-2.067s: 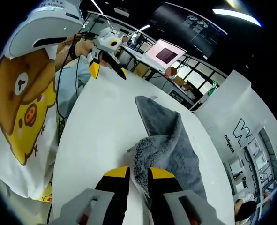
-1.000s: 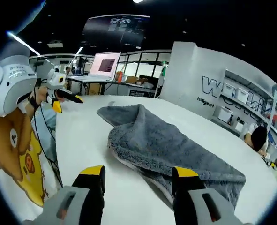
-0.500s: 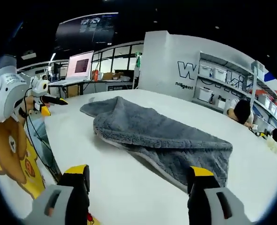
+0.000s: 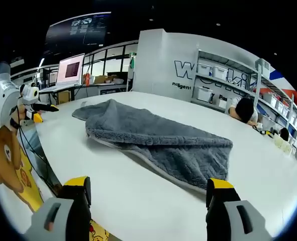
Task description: Fold the towel on the table until its edges align and the towel forms a compact rectangular stack.
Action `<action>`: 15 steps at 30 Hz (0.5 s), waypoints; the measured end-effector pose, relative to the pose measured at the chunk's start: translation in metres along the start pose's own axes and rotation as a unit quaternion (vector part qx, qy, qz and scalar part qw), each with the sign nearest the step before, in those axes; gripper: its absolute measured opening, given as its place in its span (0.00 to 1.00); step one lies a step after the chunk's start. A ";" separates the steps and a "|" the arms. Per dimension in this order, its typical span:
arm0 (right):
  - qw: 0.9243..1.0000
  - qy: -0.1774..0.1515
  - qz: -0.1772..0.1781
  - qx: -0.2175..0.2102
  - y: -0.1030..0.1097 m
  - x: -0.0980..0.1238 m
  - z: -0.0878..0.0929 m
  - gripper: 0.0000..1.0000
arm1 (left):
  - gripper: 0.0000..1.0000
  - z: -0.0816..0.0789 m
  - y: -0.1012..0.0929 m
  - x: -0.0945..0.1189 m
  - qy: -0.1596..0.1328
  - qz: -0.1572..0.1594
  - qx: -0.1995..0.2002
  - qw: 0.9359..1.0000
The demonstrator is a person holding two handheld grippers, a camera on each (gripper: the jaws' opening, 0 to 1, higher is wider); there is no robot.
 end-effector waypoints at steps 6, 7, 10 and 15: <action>1.000 -0.008 0.002 -0.018 -0.001 0.008 0.002 1.00 | 0.97 0.001 -0.001 -0.001 0.001 0.000 0.001 1.000; 1.000 -0.009 0.006 -0.019 -0.002 0.009 0.002 1.00 | 0.97 0.001 -0.001 -0.001 0.001 0.001 0.001 1.000; 1.000 -0.009 0.012 -0.022 -0.005 0.011 0.003 1.00 | 0.97 0.001 -0.001 -0.002 0.001 0.001 0.001 1.000; 1.000 -0.008 0.017 -0.022 -0.008 0.013 0.004 1.00 | 0.97 0.001 -0.001 -0.001 0.001 0.001 0.002 1.000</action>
Point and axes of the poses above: the point that each gripper's makers call its tool centre point, and the gripper's own axes: x roughly backward along the fingers, y roughly to its left, z roughly out of its underside, the point moved 1 cm from there along x, roughly backward along the fingers, and after that the axes turned 11 degrees about -y, right-handed, at the moved point
